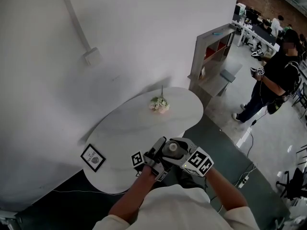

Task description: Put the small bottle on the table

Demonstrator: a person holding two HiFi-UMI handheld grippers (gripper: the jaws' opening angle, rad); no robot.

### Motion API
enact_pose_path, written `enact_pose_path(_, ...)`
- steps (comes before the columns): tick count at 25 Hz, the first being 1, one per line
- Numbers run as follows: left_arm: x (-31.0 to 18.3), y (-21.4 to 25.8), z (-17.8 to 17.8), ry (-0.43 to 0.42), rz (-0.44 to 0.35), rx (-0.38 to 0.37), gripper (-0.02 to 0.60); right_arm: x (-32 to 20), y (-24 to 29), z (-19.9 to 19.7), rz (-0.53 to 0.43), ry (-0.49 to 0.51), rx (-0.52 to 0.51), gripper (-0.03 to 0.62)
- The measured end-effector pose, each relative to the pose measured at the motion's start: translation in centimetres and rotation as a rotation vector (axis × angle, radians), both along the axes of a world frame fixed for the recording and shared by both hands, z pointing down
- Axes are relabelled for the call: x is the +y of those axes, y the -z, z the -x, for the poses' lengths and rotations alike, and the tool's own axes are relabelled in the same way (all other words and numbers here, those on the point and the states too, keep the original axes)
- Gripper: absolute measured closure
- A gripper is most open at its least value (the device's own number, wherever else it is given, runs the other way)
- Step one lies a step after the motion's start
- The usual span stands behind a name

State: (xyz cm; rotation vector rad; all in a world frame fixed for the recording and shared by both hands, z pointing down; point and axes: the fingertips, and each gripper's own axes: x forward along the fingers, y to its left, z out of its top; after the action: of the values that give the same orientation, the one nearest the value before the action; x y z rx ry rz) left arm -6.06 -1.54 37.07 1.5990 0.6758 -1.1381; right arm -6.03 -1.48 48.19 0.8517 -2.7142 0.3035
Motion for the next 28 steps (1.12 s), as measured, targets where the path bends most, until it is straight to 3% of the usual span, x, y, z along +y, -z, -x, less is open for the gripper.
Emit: enact_pose_path(28, -14.9, -3.4, -11.8, 0.213, 0.055, -0.071, 0.219, -14.1, -3.3, -11.1, 0.049, 0.219, -0.02, 0.247)
